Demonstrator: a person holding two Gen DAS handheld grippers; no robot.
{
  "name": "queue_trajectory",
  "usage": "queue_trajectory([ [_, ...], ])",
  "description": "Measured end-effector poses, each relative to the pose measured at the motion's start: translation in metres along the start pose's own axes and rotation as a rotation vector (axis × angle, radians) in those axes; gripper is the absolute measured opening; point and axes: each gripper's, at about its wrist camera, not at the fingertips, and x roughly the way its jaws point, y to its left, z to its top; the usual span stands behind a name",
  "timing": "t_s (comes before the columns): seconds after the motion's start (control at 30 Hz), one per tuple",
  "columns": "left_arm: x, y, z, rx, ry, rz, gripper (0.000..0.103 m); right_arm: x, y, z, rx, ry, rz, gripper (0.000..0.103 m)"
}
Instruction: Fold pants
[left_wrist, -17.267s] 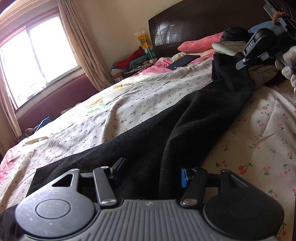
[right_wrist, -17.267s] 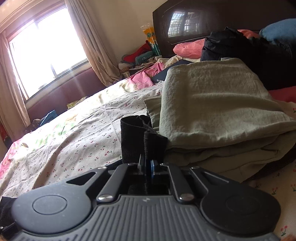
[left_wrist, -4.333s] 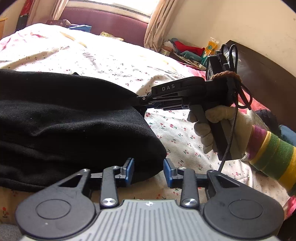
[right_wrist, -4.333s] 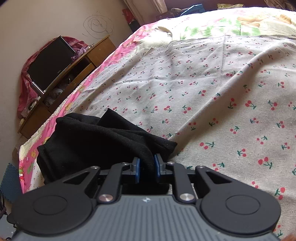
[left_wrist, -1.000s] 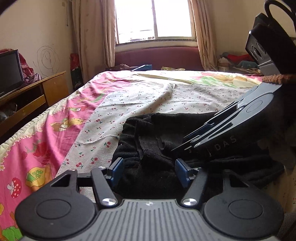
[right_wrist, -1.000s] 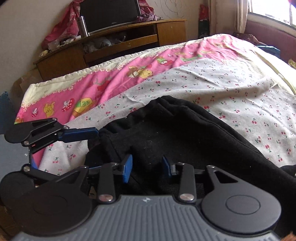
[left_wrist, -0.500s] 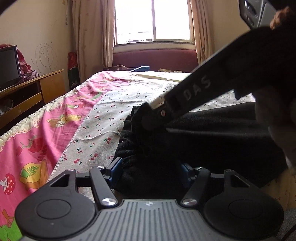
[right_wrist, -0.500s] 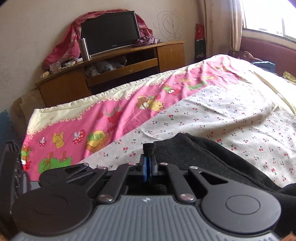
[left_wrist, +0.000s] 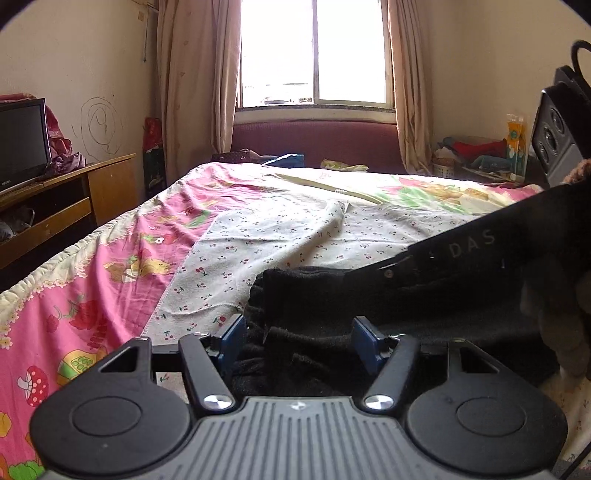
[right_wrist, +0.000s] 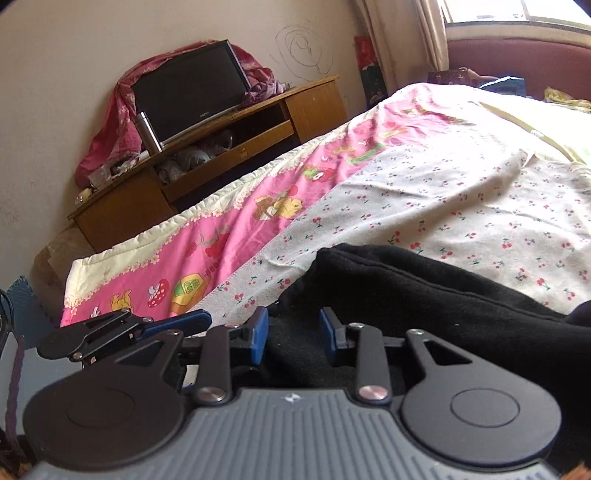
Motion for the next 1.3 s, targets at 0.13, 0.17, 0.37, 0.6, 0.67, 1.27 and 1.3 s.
queue_trajectory([
  [0.13,0.016,-0.022,0.018,0.031,-0.064,-0.035,0.077,-0.051,-0.043,-0.007,0.037,-0.08,-0.208,0.036],
  [0.17,0.024,-0.027,0.019,0.031,-0.067,-0.058,0.077,-0.063,-0.059,-0.01,0.067,-0.09,-0.273,0.037],
  [0.37,0.094,-0.044,-0.022,0.09,0.16,-0.07,0.078,-0.133,-0.17,-0.042,0.389,-0.16,-0.554,0.039],
  [0.6,0.091,-0.046,-0.02,0.16,0.16,-0.052,0.09,-0.125,-0.241,-0.078,0.599,-0.163,-0.349,0.055],
  [0.67,0.094,-0.045,-0.019,0.154,0.177,-0.051,0.091,-0.118,-0.246,-0.078,0.587,-0.184,-0.288,0.049],
  [1.27,0.096,-0.055,-0.013,0.211,0.203,0.004,0.095,-0.144,-0.253,-0.061,0.632,-0.319,0.068,0.017],
  [1.3,0.097,-0.054,-0.014,0.204,0.201,0.003,0.095,-0.152,-0.243,-0.059,0.589,-0.355,0.061,0.017],
])
